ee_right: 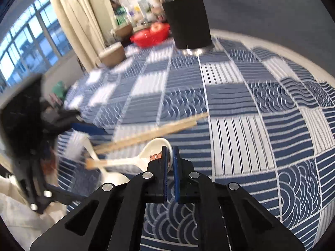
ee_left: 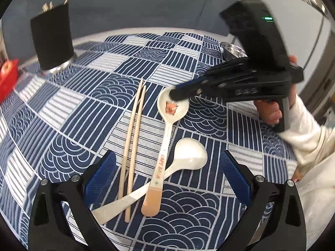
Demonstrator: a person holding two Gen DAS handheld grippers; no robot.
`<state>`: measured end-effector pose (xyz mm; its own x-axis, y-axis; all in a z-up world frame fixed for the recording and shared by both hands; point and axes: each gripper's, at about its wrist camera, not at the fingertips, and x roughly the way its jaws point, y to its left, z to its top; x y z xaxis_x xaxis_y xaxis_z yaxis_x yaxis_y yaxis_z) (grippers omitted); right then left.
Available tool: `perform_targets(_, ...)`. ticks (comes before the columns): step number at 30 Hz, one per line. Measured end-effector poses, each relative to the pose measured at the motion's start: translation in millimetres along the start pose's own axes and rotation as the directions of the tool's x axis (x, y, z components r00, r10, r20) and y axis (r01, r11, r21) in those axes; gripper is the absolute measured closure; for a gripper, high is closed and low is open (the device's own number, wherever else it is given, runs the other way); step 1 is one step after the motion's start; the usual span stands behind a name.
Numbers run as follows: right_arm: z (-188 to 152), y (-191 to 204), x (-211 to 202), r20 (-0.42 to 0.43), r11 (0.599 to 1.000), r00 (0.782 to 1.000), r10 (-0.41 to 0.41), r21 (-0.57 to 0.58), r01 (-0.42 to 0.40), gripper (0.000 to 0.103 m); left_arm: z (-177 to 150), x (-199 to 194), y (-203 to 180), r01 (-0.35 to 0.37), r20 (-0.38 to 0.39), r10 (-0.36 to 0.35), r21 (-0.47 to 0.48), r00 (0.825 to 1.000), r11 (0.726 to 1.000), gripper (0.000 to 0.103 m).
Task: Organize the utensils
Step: 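Close the left tool on the cartoon spoon's handle, then lift the spoon with both tools and insert its handle into the black holder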
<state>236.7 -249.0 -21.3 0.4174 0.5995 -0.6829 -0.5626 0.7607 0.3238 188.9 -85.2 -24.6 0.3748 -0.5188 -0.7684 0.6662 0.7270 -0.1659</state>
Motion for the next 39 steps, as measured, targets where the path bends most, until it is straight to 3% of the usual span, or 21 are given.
perform_targets(6,2.6,7.7,-36.3,0.178,0.997,0.982,0.063,-0.043,-0.056,0.098,8.7,-6.8,9.7,-0.018,0.021,0.020,-0.084,1.000,0.996,0.016)
perform_targets(11,4.1,15.2,-53.5,0.249,0.994,0.965,0.087,-0.092,-0.066,0.098,16.9,-8.1,5.1,-0.066,0.016,0.067,-0.063,0.998,0.996,0.075)
perform_targets(18,6.6,18.7,-60.4,0.275,0.993,0.959,0.067,-0.116,-0.036,0.098,21.6,-20.0,13.9,0.053,0.046,-0.049,-0.087,0.998,0.995,0.083)
perform_targets(25,23.7,23.9,-70.7,0.296,0.992,0.953,0.060,-0.124,-0.024,0.098,35.7,-31.1,13.7,0.077,0.079,-0.073,-0.047,0.994,0.996,0.085)
perform_targets(29,43.1,29.3,-71.7,0.290,0.991,0.957,0.008,-0.129,0.031,0.098,49.8,-36.7,19.1,0.060,0.082,-0.059,-0.017,0.995,0.998,0.086)
perform_targets(32,58.5,33.9,-71.4,0.285,0.988,0.958,-0.029,-0.134,0.070,0.098,61.2,-42.8,26.1,0.119,0.088,-0.119,0.001,0.989,0.993,0.088)
perform_targets(39,92.2,52.7,-79.4,0.327,0.970,0.943,-0.067,-0.199,0.138,0.098,91.4,-62.1,45.2,0.136,0.107,-0.145,0.091,0.984,0.987,0.090)
